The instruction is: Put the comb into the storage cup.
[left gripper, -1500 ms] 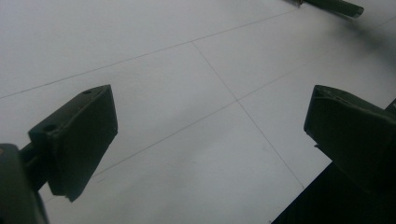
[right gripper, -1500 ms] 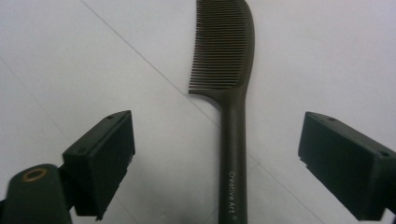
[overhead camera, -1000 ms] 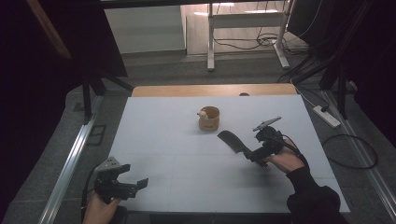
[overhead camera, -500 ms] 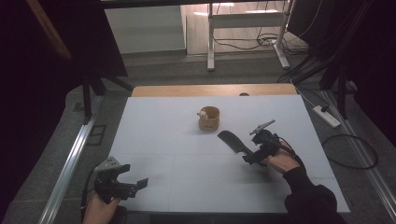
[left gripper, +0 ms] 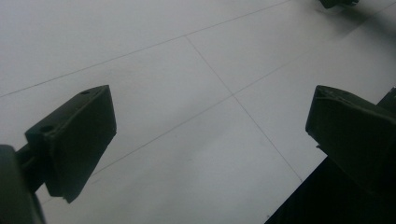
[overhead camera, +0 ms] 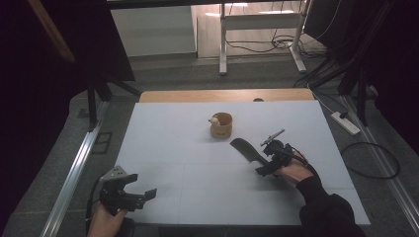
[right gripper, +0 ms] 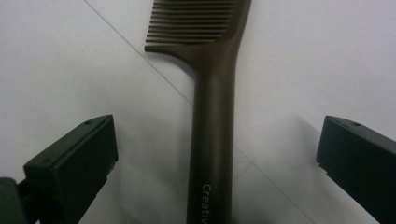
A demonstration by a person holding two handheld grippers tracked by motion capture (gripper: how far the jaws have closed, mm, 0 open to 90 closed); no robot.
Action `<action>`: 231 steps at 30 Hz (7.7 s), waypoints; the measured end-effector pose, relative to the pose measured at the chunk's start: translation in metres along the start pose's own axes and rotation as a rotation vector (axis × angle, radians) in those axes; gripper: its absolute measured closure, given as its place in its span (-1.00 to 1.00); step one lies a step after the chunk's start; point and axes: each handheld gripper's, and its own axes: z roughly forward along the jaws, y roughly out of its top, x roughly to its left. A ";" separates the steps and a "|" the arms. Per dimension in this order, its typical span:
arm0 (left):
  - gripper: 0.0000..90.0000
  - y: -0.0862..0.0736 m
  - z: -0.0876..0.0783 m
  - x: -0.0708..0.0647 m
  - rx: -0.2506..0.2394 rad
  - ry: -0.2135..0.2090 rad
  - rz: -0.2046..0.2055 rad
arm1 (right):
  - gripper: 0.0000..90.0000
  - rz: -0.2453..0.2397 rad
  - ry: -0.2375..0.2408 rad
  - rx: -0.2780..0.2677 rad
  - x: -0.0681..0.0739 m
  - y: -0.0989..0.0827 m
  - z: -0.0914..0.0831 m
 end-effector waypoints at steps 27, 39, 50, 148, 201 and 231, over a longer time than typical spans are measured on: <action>-0.93 0.001 0.001 0.000 0.008 0.007 -0.003 | -0.44 -0.025 -0.001 0.064 0.008 0.009 -0.003; -0.93 0.001 0.001 0.000 0.009 0.007 -0.003 | 0.56 -0.033 0.000 0.030 0.004 0.012 -0.007; -0.91 0.001 0.001 -0.002 0.007 0.010 0.020 | 0.61 -0.045 0.010 0.011 0.004 0.010 -0.008; -1.00 0.098 0.051 -0.015 -0.041 -0.240 0.110 | 0.61 -0.134 0.055 -0.324 0.040 -0.039 -0.083; -1.00 0.158 0.092 -0.024 -0.028 -0.382 0.118 | 0.61 -0.226 0.055 -0.410 0.063 -0.030 -0.089; -1.00 0.176 0.117 -0.039 0.006 -0.497 0.093 | 0.61 -0.299 0.048 -0.475 0.080 -0.025 -0.090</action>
